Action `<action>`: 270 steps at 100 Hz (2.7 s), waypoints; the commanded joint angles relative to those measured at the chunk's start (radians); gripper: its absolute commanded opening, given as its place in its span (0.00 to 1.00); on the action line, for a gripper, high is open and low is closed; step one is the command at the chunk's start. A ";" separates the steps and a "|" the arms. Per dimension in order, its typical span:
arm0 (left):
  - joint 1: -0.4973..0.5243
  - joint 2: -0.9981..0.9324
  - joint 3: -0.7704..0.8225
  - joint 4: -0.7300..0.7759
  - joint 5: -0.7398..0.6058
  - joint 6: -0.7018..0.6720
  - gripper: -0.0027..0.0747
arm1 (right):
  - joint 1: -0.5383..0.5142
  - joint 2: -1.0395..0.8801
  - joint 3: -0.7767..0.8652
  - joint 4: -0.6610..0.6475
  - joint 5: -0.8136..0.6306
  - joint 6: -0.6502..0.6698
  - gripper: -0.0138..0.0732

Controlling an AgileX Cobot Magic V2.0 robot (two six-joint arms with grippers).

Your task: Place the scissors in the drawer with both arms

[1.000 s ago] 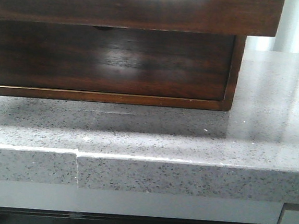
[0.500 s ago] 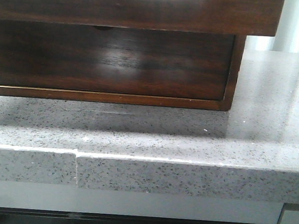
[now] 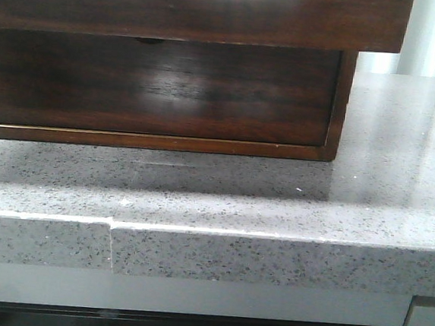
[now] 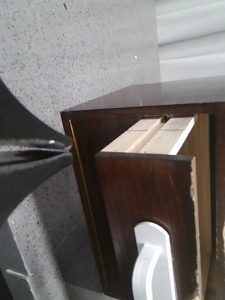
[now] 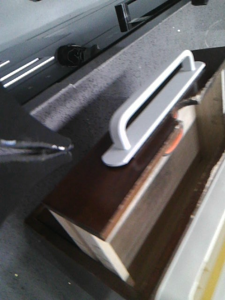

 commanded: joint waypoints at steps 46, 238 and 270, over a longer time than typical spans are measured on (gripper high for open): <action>-0.008 0.003 -0.027 -0.004 -0.049 0.000 0.01 | -0.003 -0.145 0.293 -0.001 -0.119 0.033 0.11; 0.460 -0.029 0.253 -0.265 -0.362 0.251 0.01 | -0.003 -0.145 0.323 -0.001 -0.084 0.033 0.11; 0.456 -0.029 0.255 -0.266 -0.165 0.251 0.01 | -0.003 -0.145 0.323 -0.001 -0.084 0.033 0.11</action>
